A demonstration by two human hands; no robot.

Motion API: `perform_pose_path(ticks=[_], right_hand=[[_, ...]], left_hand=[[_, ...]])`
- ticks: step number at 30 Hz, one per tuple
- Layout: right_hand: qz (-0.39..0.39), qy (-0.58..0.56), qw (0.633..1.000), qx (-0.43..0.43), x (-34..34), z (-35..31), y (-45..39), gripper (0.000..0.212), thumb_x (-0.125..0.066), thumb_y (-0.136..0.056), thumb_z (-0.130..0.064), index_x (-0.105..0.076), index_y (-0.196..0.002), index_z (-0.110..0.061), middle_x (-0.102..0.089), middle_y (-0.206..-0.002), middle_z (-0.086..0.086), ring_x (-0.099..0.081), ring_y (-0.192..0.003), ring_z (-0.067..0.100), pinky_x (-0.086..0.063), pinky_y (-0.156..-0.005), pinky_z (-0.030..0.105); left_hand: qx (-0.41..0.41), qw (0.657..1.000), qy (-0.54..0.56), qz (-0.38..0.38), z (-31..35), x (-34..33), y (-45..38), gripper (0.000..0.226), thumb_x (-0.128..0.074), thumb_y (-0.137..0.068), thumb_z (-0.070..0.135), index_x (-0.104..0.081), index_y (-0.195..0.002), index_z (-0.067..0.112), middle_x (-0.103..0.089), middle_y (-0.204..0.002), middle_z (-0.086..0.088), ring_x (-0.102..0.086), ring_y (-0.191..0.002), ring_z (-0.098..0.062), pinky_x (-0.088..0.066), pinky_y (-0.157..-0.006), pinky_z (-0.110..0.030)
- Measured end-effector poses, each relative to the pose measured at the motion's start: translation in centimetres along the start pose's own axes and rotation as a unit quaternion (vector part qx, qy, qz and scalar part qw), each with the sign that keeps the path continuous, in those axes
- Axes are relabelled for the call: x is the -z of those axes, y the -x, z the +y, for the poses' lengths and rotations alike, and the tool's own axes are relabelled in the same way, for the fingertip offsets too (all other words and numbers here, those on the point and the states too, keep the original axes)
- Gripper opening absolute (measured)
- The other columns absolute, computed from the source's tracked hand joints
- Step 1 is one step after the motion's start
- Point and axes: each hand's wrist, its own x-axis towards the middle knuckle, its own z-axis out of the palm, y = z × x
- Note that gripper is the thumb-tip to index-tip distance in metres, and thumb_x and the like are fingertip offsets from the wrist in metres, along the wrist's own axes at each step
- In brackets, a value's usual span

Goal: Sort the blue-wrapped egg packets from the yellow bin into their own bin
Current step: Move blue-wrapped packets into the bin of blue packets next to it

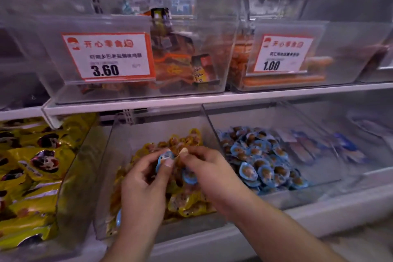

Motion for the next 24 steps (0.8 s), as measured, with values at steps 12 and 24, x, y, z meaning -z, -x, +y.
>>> perform_pose_path(ticks=[12, 24], right_hand=[[-0.019, -0.056, 0.998, 0.023, 3.4, -2.3, 0.1, 0.02, -0.053, -0.1, -0.019, -0.07, -0.108, -0.01, -0.063, -0.078, 0.013, -0.058, -0.064, 0.027, -0.04, -0.046, 0.033], [0.194, 0.116, 0.955, 0.191, 9.4, -2.1, -1.4, 0.015, -0.062, -0.097, -0.016, -0.071, -0.085, -0.017, -0.067, -0.058, -0.005, -0.059, -0.047, 0.006, -0.046, -0.041, 0.02]], left_hand=[[-0.136, 0.98, -0.141, -0.027, 1.3, -0.3, 1.0, 0.035, -0.055, -0.094, 0.049, -0.055, -0.129, 0.05, -0.059, -0.12, 0.039, -0.056, -0.113, 0.013, -0.044, -0.088, -0.008], [-0.158, 0.951, -0.221, -0.147, 2.0, 2.2, -0.2, 0.029, -0.052, -0.099, 0.028, -0.064, -0.125, 0.032, -0.059, -0.13, 0.018, -0.052, -0.125, 0.0, -0.044, -0.106, -0.034]])
